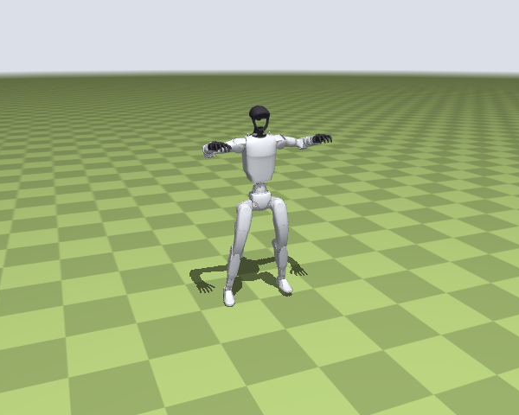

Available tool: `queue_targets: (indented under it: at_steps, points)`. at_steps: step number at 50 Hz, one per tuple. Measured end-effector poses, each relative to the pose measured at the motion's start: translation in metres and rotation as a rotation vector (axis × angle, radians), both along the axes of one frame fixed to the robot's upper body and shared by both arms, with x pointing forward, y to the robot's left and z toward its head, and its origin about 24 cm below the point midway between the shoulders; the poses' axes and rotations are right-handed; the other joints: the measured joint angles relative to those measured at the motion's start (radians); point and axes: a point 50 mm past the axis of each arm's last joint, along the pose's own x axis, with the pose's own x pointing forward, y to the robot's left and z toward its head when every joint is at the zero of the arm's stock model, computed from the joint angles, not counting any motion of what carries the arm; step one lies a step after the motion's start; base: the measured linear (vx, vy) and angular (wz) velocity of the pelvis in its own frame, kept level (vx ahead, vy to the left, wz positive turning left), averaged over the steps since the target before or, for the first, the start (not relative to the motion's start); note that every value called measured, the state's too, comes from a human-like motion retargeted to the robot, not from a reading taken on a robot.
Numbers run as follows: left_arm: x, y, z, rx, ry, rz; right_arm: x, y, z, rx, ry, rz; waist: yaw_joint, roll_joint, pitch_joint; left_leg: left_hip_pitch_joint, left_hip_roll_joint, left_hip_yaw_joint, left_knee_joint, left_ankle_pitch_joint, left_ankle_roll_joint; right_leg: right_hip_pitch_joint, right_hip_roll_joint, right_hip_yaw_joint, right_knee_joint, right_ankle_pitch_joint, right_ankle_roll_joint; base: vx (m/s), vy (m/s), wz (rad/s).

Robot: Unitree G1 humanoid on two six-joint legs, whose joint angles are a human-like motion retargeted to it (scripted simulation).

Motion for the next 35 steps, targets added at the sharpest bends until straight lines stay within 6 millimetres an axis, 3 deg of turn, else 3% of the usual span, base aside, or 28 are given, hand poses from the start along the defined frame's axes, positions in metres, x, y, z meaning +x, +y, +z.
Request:
queue_targets:
  at_steps: [35]
  points:
    - [-0.001,-0.0064,-0.0027,0.01,0.028,-0.028,-0.0003,0.0006,0.0025,-0.004,-0.009,0.001,-0.005,0.006,0.003,0.001,0.003,0.004,-0.001,0.001,0.0,-0.002,0.003,0.005,0.0,0.002,-0.001,0.0,0.0,0.0]
